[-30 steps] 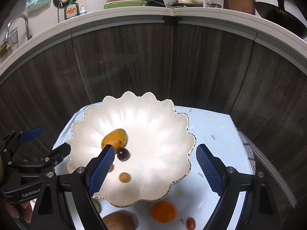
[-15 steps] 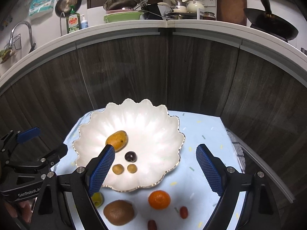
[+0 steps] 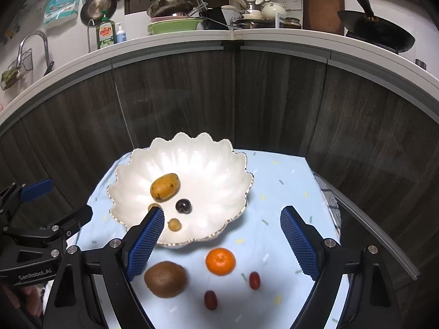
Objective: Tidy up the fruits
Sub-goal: 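Withdraw both open tools from the bowl toward the mandarin and red dates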
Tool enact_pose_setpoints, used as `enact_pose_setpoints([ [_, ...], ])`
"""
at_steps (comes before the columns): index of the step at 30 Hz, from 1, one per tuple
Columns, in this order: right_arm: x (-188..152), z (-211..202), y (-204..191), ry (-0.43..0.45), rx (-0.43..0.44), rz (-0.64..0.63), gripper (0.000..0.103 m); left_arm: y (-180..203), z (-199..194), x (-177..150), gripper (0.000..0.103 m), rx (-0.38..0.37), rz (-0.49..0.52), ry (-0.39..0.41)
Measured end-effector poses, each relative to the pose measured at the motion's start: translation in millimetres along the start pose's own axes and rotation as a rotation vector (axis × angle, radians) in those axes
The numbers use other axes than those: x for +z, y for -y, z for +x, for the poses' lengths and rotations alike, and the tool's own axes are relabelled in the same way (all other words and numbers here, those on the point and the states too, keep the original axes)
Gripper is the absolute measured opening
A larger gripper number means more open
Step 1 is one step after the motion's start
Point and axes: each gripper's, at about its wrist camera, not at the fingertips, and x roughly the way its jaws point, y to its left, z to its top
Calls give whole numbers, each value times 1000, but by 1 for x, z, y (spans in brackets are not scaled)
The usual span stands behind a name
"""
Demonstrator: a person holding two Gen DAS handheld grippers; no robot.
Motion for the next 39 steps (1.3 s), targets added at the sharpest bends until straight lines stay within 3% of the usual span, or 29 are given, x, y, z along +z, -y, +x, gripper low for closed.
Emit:
enact_pose_setpoints([
  [10,-19,-10,5,-2,-11,-16,87,9,-17,-15,94,21,-5,-3],
  [24,-47,-23,18,-3,30,-85,87,45,-39,-65,96,44,-40,-35],
  [39,-80,-5,30,-63,93,-152,87,88,-29,-99,96,8,40,-90],
])
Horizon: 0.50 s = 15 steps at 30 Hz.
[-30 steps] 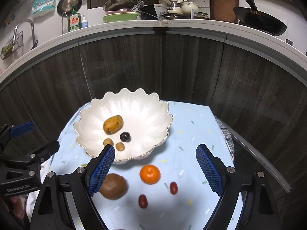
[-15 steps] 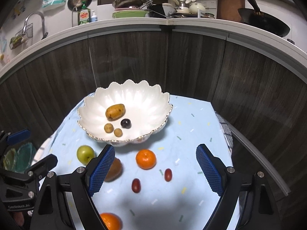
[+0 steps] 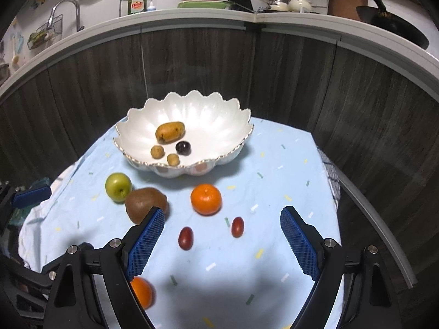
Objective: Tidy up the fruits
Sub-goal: 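Withdraw both open tools from the bowl toward the mandarin and red dates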
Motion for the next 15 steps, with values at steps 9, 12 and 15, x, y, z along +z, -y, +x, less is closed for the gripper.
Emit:
enact_pose_setpoints([
  [9,-15,10,-3,-8,34,-47,87,18,8,-16,96,-47,42,-31],
  [12,-19,15,-3,-14,54,-60,87,27,10,-19,96,-67,69,-36],
  [15,-23,18,-3,-18,66,-70,87,36,12,-24,96,-89,94,-42],
])
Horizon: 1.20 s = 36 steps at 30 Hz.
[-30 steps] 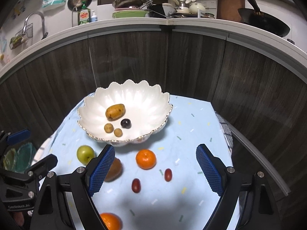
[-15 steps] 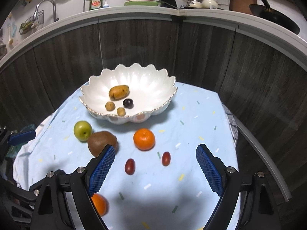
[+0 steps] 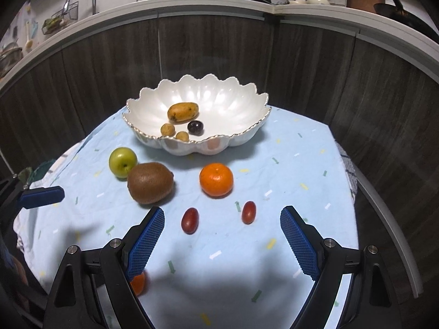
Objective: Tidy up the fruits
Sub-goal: 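Withdraw both open tools from the bowl toward the mandarin and red dates, then close the left tool on the mandarin while the right tool closes on a red date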
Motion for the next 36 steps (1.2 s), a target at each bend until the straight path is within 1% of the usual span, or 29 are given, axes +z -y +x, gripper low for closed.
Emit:
enact_pose_setpoints([
  [3,-4,3,1,2,17,-5,87,7,5,-2,94,-19,19,-10],
  [6,-7,6,0,4,41,-20,86,10,11,-4,89,-39,28,-29],
  [11,-11,16,-4,-13,78,-51,72,16,22,-8,75,-73,42,-59],
  [16,-15,27,-5,-31,100,-56,70,18,28,-12,65,-91,44,-76],
  [19,-16,34,-6,-43,108,-52,69,17,34,-14,62,-99,34,-93],
  [21,-16,39,-7,-52,114,-51,66,16,35,-15,61,-109,30,-93],
  [24,-14,46,-11,-60,122,-58,61,17,35,-16,58,-123,30,-86],
  [28,-13,55,-17,-77,133,-68,54,15,38,-18,56,-146,17,-91],
  [30,-14,61,-19,-91,142,-70,50,14,40,-19,55,-157,12,-93],
  [33,-15,67,-22,-115,151,-76,41,15,41,-20,49,-173,15,-95],
  [35,-18,72,-24,-135,155,-81,32,17,42,-21,47,-180,20,-98],
  [36,-19,73,-25,-137,157,-80,31,17,42,-22,47,-180,19,-98],
])
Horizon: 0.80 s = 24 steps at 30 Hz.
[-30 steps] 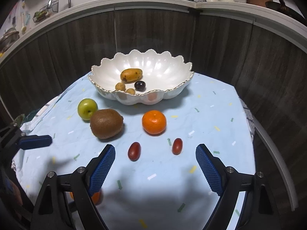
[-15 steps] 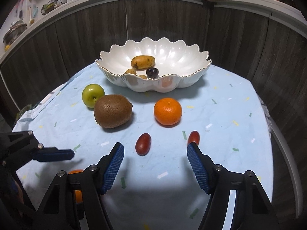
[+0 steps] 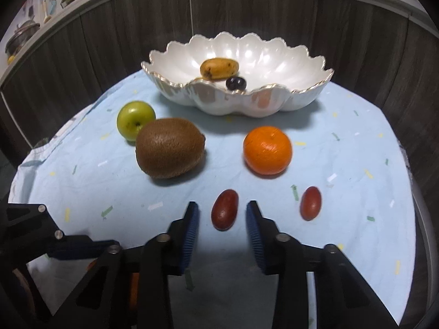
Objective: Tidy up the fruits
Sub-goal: 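Close the left tool on the mandarin while the right tool closes on a red date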
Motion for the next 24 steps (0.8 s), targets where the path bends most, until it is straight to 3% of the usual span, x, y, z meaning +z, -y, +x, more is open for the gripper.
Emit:
enact_pose_setpoints([
  [8,-2,-3,3,6,-5,26,20,-2,0,-3,46,-3,-10,1],
  [24,-1,-43,5,50,-47,112,19,-19,-20,7,45,57,-60,58],
])
